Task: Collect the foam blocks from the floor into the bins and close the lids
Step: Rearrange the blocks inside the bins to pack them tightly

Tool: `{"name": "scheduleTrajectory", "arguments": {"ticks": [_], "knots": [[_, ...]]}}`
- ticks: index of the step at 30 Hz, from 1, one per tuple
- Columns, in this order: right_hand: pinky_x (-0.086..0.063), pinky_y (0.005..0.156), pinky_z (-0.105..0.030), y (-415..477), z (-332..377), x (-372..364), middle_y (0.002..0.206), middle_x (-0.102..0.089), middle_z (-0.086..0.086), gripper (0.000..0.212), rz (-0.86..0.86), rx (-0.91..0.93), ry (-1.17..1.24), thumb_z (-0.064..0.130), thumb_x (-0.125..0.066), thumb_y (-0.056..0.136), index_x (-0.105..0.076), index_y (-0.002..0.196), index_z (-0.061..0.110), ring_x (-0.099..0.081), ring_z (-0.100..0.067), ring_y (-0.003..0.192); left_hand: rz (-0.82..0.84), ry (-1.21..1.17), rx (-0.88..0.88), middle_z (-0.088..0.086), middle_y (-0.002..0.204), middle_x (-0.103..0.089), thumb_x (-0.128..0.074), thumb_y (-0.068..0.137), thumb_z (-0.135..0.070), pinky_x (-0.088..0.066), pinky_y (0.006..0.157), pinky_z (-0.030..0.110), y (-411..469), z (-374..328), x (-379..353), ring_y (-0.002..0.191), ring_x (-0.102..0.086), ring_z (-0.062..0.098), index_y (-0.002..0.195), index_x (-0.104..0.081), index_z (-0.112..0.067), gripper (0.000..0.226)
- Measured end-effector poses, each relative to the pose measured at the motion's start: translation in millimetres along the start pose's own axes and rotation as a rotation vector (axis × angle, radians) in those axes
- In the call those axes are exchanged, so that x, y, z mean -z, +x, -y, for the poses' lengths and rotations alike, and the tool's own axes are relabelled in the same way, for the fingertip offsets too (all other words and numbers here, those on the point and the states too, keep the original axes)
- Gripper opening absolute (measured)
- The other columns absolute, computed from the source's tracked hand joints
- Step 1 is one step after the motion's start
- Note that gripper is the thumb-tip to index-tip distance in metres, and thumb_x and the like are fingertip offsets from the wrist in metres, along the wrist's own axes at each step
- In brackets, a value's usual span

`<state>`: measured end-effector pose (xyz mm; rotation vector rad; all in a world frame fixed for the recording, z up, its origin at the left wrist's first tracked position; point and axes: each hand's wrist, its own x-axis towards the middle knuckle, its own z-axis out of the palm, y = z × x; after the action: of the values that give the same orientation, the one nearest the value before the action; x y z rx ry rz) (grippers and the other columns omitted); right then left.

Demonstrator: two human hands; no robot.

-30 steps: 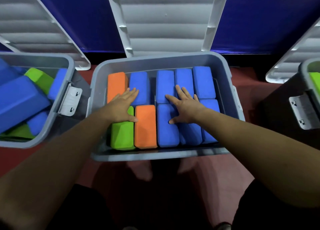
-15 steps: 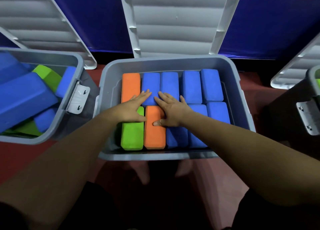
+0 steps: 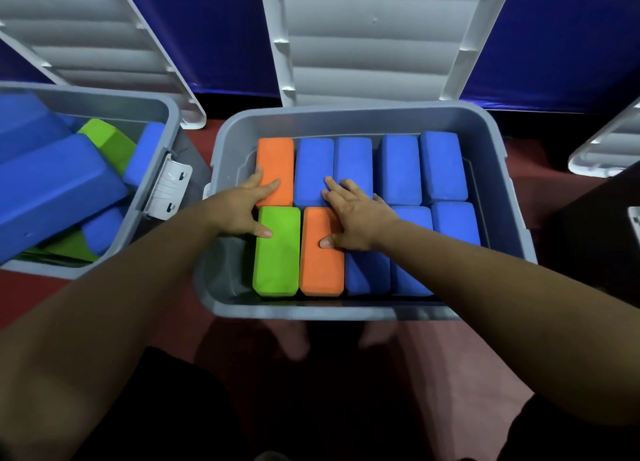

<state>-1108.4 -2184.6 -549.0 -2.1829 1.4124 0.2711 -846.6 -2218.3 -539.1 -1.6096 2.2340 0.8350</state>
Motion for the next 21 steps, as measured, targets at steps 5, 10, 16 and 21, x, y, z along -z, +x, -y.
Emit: {"name": "scheduleTrajectory", "arguments": {"ticks": [5,10,16,21], "knots": [[-0.01,0.116,-0.067,1.3,4.5,-4.7,0.164,0.016,0.012,0.1,-0.005,-0.024,0.01,0.06,-0.063,0.085,-0.005,0.158,0.022,0.012,-0.012,0.151,0.068,-0.031,0.031,0.001,0.157,0.032,-0.076,0.084,-0.015,-0.02,0.119,0.029,-1.2,-3.6,0.1,0.151,-0.005,0.02,0.155,0.005,-0.032,0.11],[-0.007,0.116,-0.066,0.2,6.9,-1.1,0.165,0.014,0.011,0.097,0.018,-0.034,0.015,0.058,-0.061,0.086,-0.007,0.158,0.021,0.01,-0.013,0.152,0.084,-0.07,0.109,-0.003,0.158,0.032,-0.067,0.088,-0.009,-0.024,0.115,0.026,-2.5,-13.2,2.3,0.151,-0.003,0.017,0.156,0.004,-0.033,0.101],[-0.031,0.111,-0.052,-40.2,28.3,90.3,0.146,-0.041,-0.012,0.067,-0.182,-0.13,0.041,0.052,-0.051,0.092,-0.039,0.142,0.011,-0.04,-0.033,0.134,-0.21,-0.171,0.167,0.017,0.153,-0.035,-0.061,0.089,-0.038,-0.024,0.115,0.031,-57.9,-64.6,67.8,0.142,-0.034,0.029,0.15,-0.034,-0.006,0.074],[-0.034,0.107,-0.051,-124.6,79.9,236.7,0.136,-0.048,-0.012,0.064,-0.321,-0.238,0.148,0.055,-0.048,0.091,-0.045,0.138,0.012,-0.045,-0.035,0.127,-0.455,-0.214,0.124,0.018,0.126,-0.057,-0.062,0.093,-0.031,-0.038,0.101,0.034,-143.0,-134.9,183.9,0.12,-0.053,0.033,0.127,-0.058,-0.003,0.044]]}}
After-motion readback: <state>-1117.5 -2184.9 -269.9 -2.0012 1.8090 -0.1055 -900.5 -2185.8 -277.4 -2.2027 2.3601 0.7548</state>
